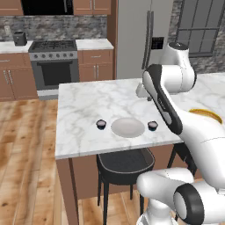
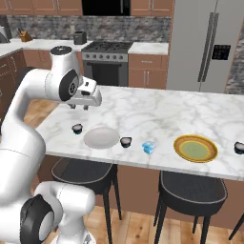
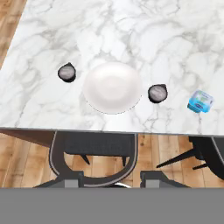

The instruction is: Place two yogurt containers on each plate.

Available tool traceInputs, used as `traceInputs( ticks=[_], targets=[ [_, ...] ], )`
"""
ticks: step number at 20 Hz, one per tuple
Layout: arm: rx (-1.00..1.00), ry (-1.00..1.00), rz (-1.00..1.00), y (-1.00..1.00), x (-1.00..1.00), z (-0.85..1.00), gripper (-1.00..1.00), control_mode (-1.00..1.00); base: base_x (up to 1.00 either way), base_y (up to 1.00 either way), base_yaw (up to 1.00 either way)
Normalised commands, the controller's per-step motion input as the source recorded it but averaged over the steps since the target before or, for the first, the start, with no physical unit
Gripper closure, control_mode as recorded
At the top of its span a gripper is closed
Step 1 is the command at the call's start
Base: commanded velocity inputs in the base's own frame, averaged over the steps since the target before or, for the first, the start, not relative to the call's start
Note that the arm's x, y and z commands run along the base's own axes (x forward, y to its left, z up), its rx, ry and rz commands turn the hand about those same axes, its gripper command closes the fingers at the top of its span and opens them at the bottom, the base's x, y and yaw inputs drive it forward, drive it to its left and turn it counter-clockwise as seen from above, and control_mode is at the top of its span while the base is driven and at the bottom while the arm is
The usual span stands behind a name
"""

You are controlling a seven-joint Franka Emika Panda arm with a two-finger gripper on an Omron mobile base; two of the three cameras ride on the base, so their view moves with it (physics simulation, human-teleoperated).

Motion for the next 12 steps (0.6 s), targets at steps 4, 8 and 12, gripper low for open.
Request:
traceInputs(
  ticks=[4,8,12],
  targets=[
    [0.03,0.00,-0.03,-0.19,-0.10,-0.13,-1.00,-1.00,0.00,0.00,0.00],
    [0.07,0.00,-0.11,-0.69,-0.04,-0.37,-1.00,-1.00,0.00,0.00,0.00],
    [0.00,0.00,-0.03,-0.76,0.00,-0.52,-1.00,-1.00,0.00,0.00,0.00]
  ],
)
